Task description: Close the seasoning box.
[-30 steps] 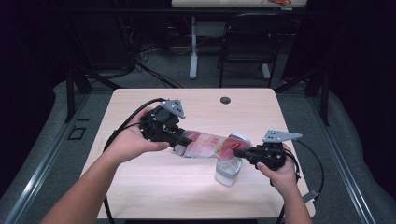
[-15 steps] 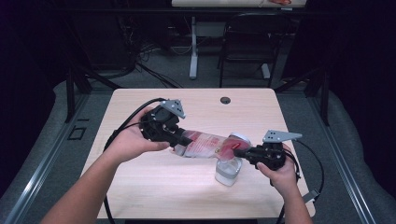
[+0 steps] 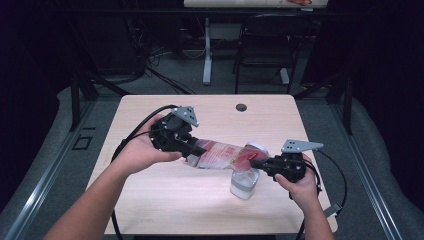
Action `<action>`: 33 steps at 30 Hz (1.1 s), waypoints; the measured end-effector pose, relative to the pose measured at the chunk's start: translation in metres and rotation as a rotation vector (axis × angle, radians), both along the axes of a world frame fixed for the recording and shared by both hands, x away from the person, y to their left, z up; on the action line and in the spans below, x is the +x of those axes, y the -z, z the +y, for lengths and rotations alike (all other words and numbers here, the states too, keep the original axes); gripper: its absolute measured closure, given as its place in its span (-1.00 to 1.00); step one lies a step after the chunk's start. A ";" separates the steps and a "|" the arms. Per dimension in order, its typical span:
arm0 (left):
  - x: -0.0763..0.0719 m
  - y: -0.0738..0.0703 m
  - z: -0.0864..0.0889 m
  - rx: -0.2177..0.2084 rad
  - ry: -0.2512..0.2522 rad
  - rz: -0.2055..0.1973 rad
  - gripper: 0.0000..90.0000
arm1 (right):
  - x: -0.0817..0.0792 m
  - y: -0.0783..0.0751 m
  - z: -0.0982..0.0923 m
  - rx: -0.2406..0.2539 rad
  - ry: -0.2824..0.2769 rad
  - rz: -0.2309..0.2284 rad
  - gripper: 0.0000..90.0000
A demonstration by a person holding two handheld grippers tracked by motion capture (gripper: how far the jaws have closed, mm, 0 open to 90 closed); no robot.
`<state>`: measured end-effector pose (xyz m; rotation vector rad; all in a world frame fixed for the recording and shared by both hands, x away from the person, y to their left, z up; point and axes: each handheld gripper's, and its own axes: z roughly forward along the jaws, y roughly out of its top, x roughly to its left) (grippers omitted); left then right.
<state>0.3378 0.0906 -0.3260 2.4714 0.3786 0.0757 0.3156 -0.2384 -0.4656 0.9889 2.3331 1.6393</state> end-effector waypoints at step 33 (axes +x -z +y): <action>0.000 -0.002 -0.002 0.000 0.002 0.000 0.61 | 0.000 0.001 0.000 0.002 0.003 0.004 0.80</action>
